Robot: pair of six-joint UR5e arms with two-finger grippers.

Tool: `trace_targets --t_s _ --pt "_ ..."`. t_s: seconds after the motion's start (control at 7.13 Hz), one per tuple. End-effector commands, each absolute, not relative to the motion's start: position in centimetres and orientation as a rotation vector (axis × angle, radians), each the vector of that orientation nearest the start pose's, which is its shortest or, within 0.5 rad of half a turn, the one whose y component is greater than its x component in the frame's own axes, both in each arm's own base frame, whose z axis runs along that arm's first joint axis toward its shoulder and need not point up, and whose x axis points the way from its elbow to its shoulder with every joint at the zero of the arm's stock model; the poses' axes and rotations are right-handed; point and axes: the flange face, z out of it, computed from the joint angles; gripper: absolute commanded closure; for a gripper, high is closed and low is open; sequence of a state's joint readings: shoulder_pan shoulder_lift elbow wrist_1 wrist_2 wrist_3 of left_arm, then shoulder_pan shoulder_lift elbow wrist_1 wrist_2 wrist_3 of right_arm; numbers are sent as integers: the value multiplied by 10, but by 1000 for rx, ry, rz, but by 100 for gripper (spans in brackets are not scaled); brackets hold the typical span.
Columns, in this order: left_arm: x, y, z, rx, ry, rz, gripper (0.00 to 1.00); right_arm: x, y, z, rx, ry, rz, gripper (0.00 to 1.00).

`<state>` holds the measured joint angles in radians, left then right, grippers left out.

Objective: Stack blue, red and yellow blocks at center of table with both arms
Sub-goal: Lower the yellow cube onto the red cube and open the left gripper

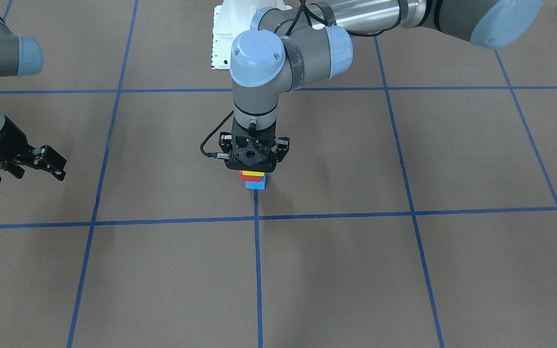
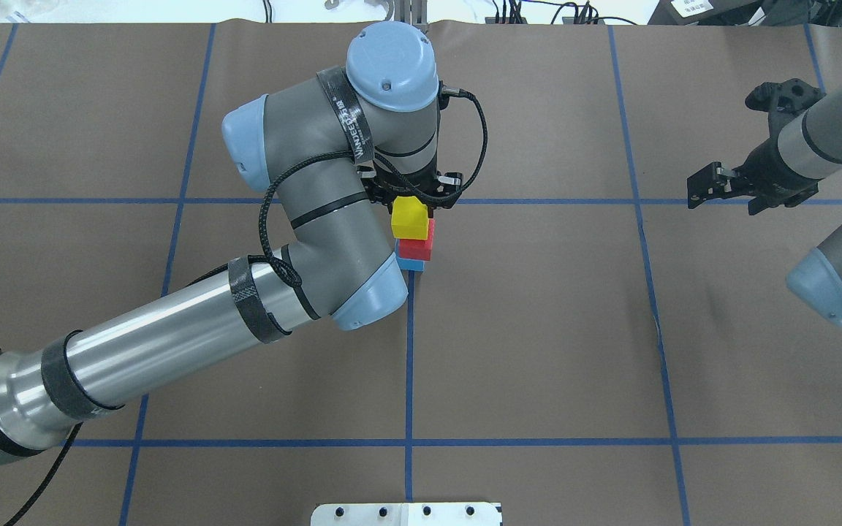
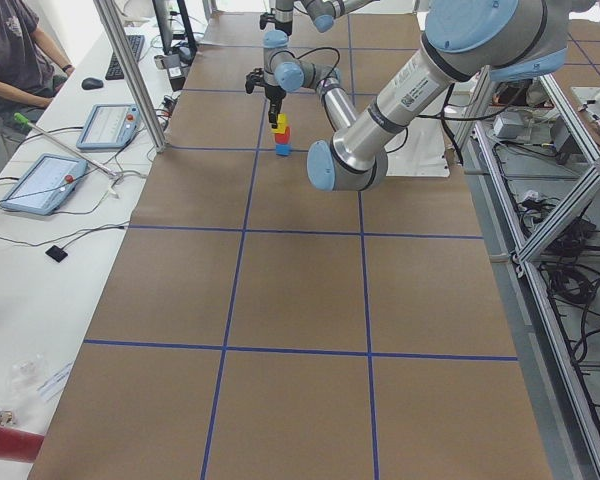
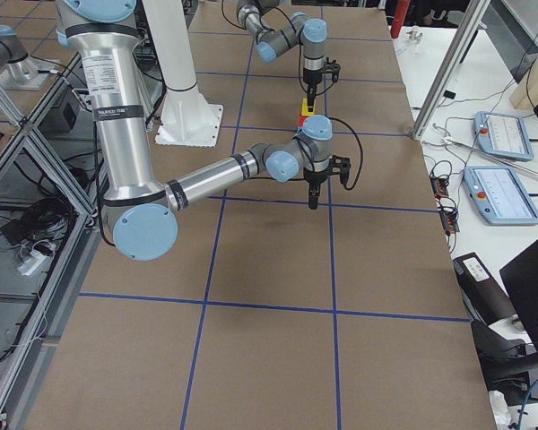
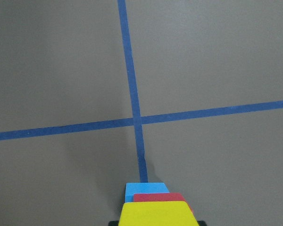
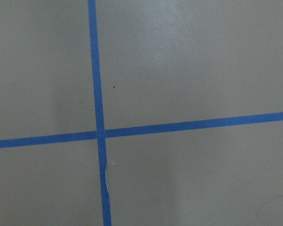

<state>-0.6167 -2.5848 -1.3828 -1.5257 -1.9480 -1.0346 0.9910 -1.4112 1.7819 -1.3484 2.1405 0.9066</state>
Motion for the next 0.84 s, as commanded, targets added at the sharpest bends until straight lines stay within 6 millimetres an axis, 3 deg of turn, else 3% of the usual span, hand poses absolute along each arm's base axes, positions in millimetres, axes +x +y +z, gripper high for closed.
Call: trace_targets --t_s 0.0,0.7 --pt "565 -519 94 120 839 69 100 -243 -514 455 47 -794 140 0" --pt "573 -511 95 104 839 60 100 -242 -515 455 49 -794 140 0"
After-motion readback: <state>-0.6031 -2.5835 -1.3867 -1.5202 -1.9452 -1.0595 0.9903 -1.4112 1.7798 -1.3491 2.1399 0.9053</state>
